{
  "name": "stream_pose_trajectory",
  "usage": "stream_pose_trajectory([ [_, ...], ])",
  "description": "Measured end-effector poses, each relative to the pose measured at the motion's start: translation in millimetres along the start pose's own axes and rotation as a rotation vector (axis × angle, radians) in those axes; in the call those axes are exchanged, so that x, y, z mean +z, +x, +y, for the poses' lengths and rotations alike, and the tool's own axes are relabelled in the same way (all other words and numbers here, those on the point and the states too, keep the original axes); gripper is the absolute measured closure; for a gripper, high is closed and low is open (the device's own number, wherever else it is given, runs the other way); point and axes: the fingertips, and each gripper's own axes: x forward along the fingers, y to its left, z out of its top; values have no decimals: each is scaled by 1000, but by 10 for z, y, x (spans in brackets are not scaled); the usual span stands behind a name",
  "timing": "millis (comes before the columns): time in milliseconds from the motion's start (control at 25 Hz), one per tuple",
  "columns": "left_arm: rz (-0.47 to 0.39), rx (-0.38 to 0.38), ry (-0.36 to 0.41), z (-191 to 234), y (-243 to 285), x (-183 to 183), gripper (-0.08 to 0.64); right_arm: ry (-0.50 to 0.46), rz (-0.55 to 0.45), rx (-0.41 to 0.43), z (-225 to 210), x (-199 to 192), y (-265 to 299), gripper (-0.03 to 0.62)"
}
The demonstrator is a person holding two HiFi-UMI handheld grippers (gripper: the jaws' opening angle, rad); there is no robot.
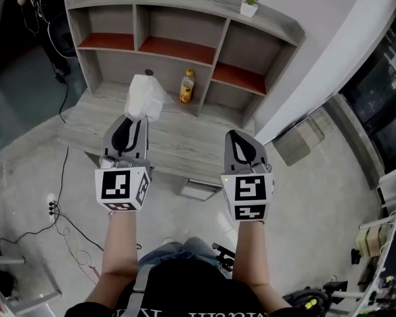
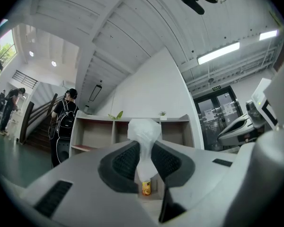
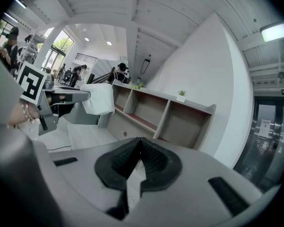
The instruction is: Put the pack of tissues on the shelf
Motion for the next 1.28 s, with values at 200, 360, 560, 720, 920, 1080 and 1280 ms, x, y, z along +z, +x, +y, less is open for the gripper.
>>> stream_pose_trajectory([
  [200,13,-5,-14,32,125,-130,477,6,16,-1,-51,-80,130,575],
  [360,17,-6,-13,31,243,-195,478,7,10,3,-115,-103,276,575],
  [560,19,4,-16,90,481,-276,477,-2,-10,28,-163,-79,581,575],
  [720,22,14,-25,158,730,-351,477,1,-26,50,-230,-57,878,575],
  [920,28,28,-46,266,1094,-459,477,2,-34,74,-356,-43,1276,575],
  [1080,21,39,-44,330,1437,-494,477,3,-46,89,-516,6,1606,575],
  [1280,15,54,-37,381,1855,-547,477,10,-59,105,-740,43,1997,575],
])
